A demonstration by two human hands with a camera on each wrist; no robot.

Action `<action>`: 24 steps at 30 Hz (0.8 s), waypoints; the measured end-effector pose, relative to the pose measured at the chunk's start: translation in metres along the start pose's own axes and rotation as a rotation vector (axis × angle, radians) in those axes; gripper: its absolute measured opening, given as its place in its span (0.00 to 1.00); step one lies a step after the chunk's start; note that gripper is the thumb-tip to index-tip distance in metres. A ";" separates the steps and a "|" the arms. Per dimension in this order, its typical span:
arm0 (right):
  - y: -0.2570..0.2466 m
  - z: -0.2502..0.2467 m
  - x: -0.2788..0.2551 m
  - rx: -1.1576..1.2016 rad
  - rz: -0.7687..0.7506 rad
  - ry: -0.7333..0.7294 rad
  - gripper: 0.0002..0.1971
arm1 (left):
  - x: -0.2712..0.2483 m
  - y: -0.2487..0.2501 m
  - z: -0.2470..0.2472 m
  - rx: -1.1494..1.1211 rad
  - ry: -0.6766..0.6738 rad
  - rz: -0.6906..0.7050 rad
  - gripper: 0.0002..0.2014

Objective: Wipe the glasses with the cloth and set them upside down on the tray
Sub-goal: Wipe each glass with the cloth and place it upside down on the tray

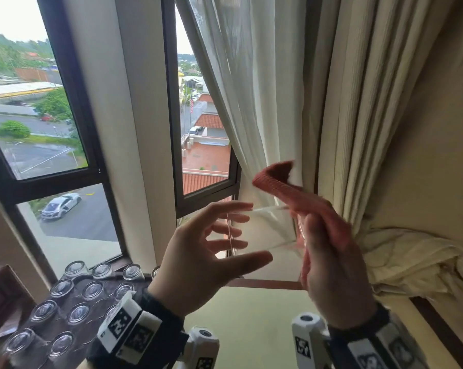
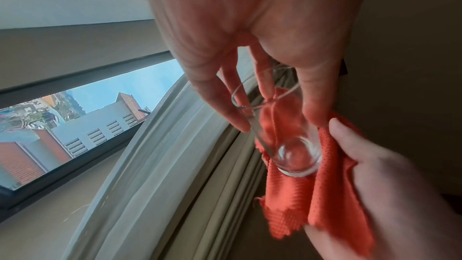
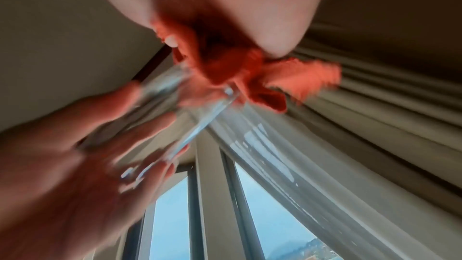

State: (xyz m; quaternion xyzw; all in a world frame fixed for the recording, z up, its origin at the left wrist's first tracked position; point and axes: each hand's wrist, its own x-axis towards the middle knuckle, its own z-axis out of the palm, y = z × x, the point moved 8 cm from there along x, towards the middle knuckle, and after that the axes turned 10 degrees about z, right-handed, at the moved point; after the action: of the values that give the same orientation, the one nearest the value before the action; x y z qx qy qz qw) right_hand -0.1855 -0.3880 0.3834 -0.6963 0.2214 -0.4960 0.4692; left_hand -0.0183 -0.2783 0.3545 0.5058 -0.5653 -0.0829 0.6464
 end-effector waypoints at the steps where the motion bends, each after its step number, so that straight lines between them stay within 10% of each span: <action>1: -0.002 -0.005 0.007 -0.008 0.024 0.017 0.14 | -0.002 0.001 0.002 -0.018 -0.015 0.005 0.33; 7: 0.051 0.005 -0.021 0.185 0.377 -0.054 0.37 | 0.000 -0.004 -0.007 -0.025 0.071 -0.002 0.33; 12: 0.021 0.023 -0.025 -0.135 0.018 -0.075 0.41 | -0.001 -0.009 -0.009 0.011 0.073 -0.043 0.35; 15: 0.000 0.008 -0.003 -0.142 -0.107 -0.056 0.19 | -0.004 -0.008 -0.003 -0.031 0.013 -0.031 0.34; 24: 0.049 0.023 -0.027 0.258 0.509 -0.211 0.22 | -0.008 -0.026 0.007 -0.239 0.179 -0.153 0.33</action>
State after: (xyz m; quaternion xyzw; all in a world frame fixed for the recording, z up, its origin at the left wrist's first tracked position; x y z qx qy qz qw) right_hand -0.1681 -0.3802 0.3260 -0.6008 0.2741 -0.3117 0.6833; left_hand -0.0142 -0.2890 0.3287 0.4720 -0.4513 -0.1529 0.7417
